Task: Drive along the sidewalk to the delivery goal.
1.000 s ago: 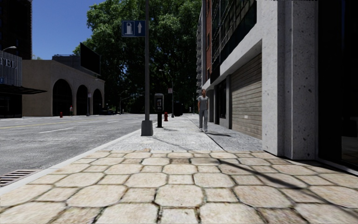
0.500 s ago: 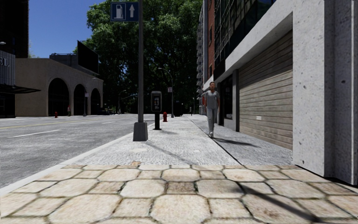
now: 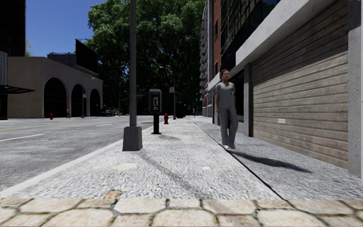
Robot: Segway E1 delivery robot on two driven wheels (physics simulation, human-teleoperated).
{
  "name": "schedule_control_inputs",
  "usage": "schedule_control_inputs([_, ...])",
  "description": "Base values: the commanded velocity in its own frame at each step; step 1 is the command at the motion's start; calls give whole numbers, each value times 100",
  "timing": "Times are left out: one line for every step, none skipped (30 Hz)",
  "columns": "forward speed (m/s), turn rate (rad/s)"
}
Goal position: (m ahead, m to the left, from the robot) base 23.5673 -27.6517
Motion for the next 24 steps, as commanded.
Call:
schedule_control_inputs([200, 0])
schedule_control_inputs([200, 0])
schedule_control_inputs([200, 0])
schedule_control_inputs([200, 0])
schedule_control_inputs([200, 0])
schedule_control_inputs([200, 0])
schedule_control_inputs([200, 0])
schedule_control_inputs([200, 0])
schedule_control_inputs([200, 0])
schedule_control_inputs([200, 0])
schedule_control_inputs([200, 0])
schedule_control_inputs([200, 0])
schedule_control_inputs([200, 0])
schedule_control_inputs([200, 0])
schedule_control_inputs([200, 0])
schedule_control_inputs([200, 0])
schedule_control_inputs([200, 0])
schedule_control_inputs([200, 0])
schedule_control_inputs([200, 0])
schedule_control_inputs([200, 0])
schedule_control_inputs([200, 0])
schedule_control_inputs([200, 0])
schedule_control_inputs([200, 0])
schedule_control_inputs([200, 0])
